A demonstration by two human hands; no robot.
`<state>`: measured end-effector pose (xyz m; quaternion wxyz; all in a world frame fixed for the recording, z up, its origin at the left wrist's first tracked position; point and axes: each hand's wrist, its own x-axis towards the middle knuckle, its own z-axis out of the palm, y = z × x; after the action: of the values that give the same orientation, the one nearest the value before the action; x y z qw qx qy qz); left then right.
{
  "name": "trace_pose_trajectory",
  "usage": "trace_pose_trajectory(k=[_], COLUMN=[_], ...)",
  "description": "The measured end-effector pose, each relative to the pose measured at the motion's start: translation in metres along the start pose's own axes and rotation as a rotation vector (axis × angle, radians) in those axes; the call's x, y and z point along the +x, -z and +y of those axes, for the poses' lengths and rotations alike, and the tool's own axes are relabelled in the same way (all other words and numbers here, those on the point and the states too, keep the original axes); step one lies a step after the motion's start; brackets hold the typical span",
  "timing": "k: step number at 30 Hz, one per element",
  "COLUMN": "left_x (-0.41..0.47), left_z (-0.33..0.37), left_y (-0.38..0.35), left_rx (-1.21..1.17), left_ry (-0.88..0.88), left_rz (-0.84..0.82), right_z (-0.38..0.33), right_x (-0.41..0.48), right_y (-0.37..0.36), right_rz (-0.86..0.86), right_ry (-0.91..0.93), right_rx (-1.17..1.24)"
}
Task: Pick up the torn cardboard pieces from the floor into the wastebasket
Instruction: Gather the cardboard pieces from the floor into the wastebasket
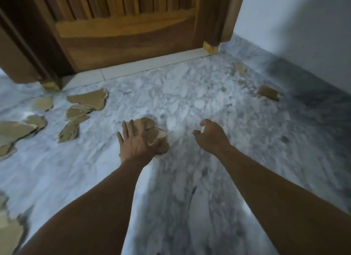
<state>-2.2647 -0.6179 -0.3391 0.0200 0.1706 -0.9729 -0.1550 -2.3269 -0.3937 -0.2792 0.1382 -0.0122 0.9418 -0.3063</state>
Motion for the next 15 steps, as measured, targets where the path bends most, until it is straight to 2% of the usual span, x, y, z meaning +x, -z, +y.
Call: trace_pose_trajectory(k=[3,6,10,15], left_x=[0.013,0.028,0.040,0.043], left_z=[-0.009,-0.022,-0.029,-0.008], left_y=[-0.010,-0.022,-0.035,-0.052], left_rx=[0.051,0.147,0.126,0.066], left_ry=[-0.077,-0.169,-0.206,-0.161], left_rz=[-0.036,-0.103,-0.211,-0.085], right_z=[-0.009,-0.013,-0.014,-0.003], right_x=[0.005,0.011,0.020,0.051], right_y=[-0.042,-0.081,-0.106,-0.098], right_rz=[-0.079,-0.132,-0.041,0.008], right_ry=[0.026,0.150,0.317,0.343], right_rx=[-0.030,-0.050,-0.282,-0.301])
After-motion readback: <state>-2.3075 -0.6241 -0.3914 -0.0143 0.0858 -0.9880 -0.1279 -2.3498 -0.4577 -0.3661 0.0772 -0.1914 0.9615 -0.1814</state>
